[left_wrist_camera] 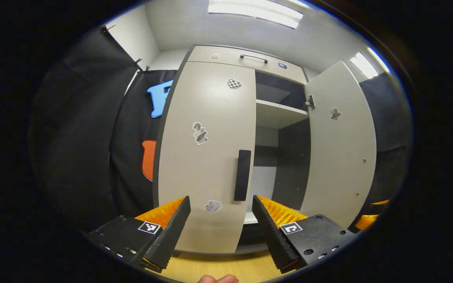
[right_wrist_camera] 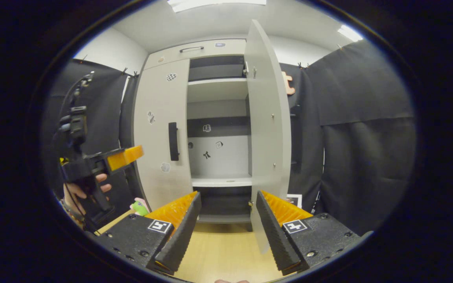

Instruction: Open the right door of the double-door shoe cabinet with the right hand, and open the left door with the left hand.

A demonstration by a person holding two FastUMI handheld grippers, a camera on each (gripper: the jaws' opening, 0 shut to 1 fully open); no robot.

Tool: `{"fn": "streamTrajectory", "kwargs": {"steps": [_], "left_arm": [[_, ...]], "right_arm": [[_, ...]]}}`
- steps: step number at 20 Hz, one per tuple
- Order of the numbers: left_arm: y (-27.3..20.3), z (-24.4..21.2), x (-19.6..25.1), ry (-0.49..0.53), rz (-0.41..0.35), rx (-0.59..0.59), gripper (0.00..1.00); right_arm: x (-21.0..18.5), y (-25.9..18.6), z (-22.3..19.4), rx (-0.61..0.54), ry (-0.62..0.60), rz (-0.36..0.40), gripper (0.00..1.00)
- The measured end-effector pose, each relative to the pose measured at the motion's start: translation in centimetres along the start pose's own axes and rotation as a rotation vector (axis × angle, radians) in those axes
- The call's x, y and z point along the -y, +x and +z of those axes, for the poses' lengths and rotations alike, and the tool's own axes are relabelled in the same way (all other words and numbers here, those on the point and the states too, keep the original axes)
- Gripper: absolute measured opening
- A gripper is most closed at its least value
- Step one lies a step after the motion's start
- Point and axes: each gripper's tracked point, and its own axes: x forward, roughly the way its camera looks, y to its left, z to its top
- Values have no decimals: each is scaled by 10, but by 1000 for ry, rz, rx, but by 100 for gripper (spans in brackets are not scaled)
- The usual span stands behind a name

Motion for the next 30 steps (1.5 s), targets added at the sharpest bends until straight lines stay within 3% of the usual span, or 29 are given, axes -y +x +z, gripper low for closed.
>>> {"fn": "streamTrajectory", "kwargs": {"steps": [4, 8, 13, 22, 25, 26, 27, 29, 30], "left_arm": [[66, 11, 30, -84, -100, -1, 95], [115, 7, 18, -4, -18, -5, 94], [141, -1, 6, 97, 56, -23, 94], [144, -1, 4, 81, 99, -26, 95], [141, -3, 14, 82, 67, -30, 83], [149, -6, 28, 66, 10, -36, 76], [150, -8, 33, 53, -3, -41, 49], [145, -6, 31, 114, -34, -41, 27], [145, -7, 31, 102, -57, -37, 20]], "right_arm": [[9, -8, -12, -33, 1, -23, 88], [23, -13, -23, -58, 14, -57, 88], [32, -10, -34, -86, 80, -77, 88], [37, 8, -41, -88, 146, -74, 87], [32, 13, -45, -94, 148, -56, 87], [31, 14, -47, -98, 147, -51, 87], [30, 15, -49, -104, 147, -47, 87], [28, 17, -52, -110, 152, -39, 87], [28, 18, -52, -111, 153, -37, 88]]}}
